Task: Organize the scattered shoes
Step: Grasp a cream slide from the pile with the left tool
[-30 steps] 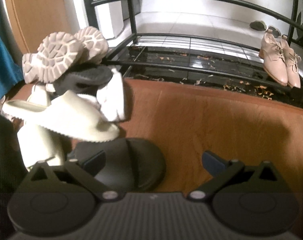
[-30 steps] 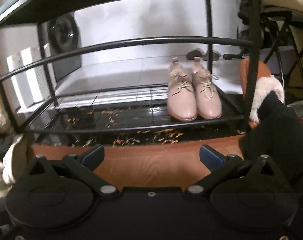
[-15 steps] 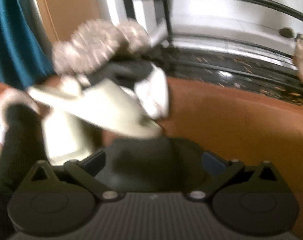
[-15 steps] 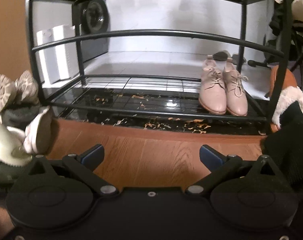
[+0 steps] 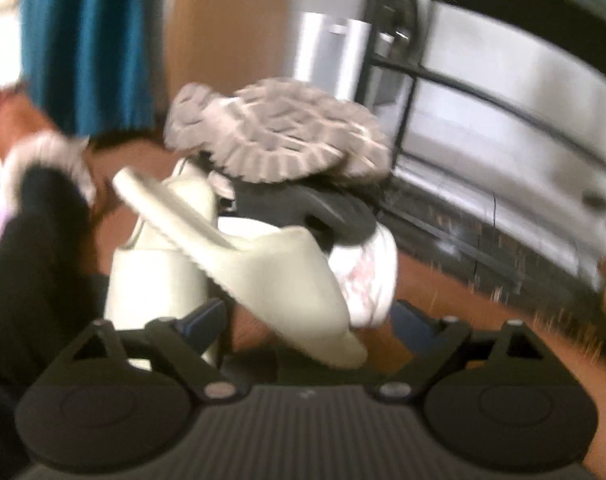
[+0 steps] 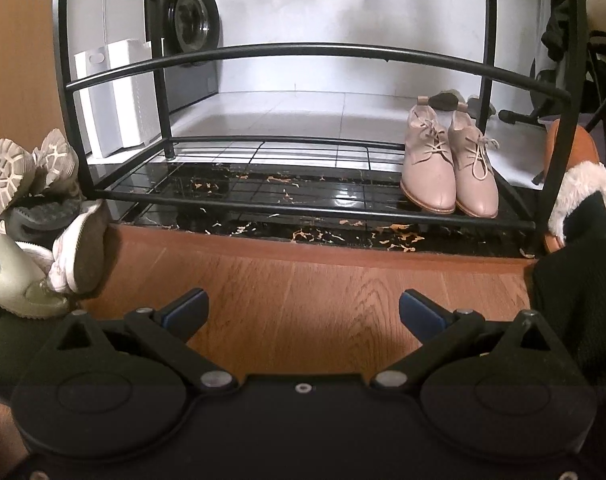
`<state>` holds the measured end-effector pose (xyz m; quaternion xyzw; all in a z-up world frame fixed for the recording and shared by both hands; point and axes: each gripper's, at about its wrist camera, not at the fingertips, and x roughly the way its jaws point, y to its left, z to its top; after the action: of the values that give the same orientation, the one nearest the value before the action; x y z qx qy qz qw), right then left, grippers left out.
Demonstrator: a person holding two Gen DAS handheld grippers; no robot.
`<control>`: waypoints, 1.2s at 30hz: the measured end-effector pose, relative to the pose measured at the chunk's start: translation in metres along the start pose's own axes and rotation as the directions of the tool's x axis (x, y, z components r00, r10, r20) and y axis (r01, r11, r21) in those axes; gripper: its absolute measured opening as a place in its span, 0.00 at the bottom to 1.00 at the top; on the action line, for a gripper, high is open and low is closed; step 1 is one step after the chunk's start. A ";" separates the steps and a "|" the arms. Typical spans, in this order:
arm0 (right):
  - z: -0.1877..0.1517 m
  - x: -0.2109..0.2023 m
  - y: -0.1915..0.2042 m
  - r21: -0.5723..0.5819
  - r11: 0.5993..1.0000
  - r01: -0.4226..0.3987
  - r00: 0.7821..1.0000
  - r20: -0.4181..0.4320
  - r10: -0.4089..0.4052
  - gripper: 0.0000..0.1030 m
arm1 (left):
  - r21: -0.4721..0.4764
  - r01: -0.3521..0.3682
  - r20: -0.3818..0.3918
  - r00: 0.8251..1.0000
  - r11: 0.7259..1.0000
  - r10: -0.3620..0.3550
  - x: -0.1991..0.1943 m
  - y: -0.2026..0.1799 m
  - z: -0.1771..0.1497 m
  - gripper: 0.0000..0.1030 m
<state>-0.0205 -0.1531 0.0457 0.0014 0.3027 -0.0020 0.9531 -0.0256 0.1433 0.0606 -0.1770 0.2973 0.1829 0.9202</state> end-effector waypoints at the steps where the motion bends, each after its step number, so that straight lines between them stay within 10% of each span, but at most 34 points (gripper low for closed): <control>1: -0.001 0.001 0.001 -0.002 1.000 -0.001 1.000 -0.006 0.001 1.00 | -0.041 0.010 -0.001 1.000 0.999 -0.010 0.004 0.007 0.003 0.87; 15: -0.009 0.015 0.009 -0.043 0.999 0.004 0.998 -0.067 -0.007 1.00 | -0.215 0.097 0.025 0.995 0.972 -0.094 0.056 0.045 0.016 0.83; 21: -0.011 0.020 0.015 -0.053 0.999 0.006 0.996 -0.090 -0.011 1.00 | -0.239 0.147 0.026 0.989 0.960 -0.145 0.057 0.048 0.011 0.63; 28: -0.007 0.019 0.012 -0.048 0.999 -0.002 0.997 -0.077 -0.001 1.00 | -0.172 0.110 0.107 0.990 0.979 -0.092 0.014 0.030 0.003 0.62; 36: 0.006 0.015 -0.030 0.107 0.989 0.098 0.995 -0.046 -0.094 1.00 | -0.129 0.270 0.191 0.951 0.954 -0.243 -0.049 -0.054 -0.027 0.64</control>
<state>-0.0048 -0.1836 0.0418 0.0390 0.3214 -0.0644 0.9439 -0.0513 0.0736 0.0818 -0.2679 0.1759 0.0983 0.9421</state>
